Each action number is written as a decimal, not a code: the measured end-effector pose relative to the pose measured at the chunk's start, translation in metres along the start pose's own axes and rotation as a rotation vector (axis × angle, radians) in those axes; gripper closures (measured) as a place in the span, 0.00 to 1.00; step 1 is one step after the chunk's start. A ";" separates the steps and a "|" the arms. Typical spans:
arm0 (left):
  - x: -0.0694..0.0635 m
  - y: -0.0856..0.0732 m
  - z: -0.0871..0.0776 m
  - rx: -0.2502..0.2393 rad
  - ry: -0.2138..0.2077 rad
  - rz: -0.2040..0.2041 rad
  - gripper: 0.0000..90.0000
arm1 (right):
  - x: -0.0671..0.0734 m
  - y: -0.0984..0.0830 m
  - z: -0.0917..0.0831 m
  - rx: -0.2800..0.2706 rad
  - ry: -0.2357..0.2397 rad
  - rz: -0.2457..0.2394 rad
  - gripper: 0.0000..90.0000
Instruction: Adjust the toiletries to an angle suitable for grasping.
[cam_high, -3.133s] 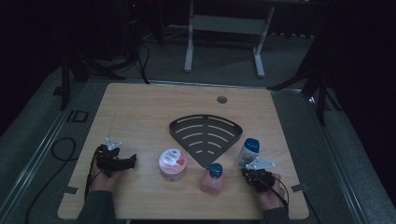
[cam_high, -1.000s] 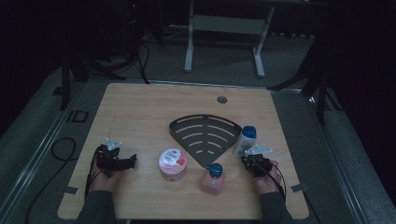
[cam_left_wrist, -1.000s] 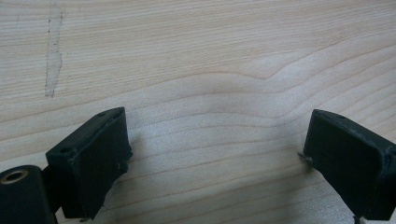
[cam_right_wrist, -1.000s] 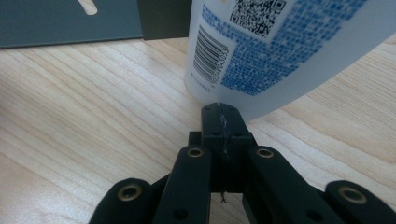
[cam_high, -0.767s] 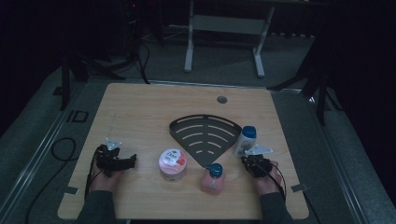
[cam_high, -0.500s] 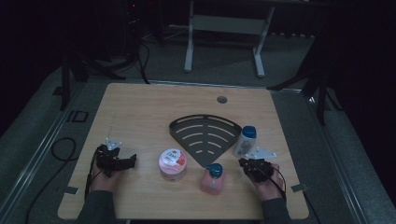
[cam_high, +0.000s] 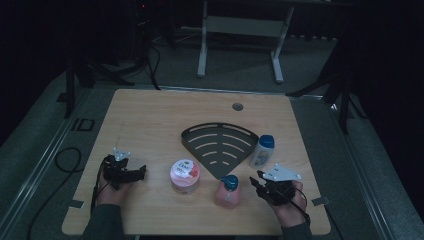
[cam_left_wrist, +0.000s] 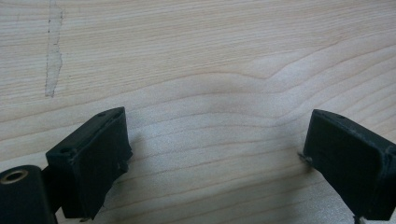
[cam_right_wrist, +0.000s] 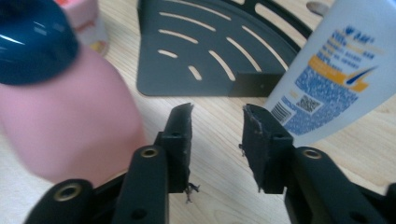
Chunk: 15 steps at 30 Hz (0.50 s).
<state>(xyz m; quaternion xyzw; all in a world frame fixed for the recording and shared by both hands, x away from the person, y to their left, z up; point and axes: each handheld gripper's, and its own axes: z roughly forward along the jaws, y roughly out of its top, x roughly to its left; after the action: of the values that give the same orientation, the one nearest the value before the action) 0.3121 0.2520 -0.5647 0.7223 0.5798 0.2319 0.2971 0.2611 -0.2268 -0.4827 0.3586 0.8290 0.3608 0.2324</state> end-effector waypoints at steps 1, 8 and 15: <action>0.000 0.000 0.000 0.000 0.000 -0.001 0.07 | 0.002 0.001 -0.003 -0.006 0.002 0.000 0.67; 0.000 0.000 0.000 0.000 0.000 -0.001 0.07 | 0.009 0.008 -0.019 -0.054 0.024 -0.016 0.59; 0.000 0.000 0.000 0.000 0.000 0.000 0.07 | 0.024 0.023 -0.040 -0.137 0.063 -0.055 0.58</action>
<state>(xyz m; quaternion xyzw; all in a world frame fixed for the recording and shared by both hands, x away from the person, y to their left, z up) 0.3121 0.2520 -0.5647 0.7222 0.5799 0.2319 0.2973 0.2295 -0.2145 -0.4426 0.3076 0.8189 0.4211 0.2399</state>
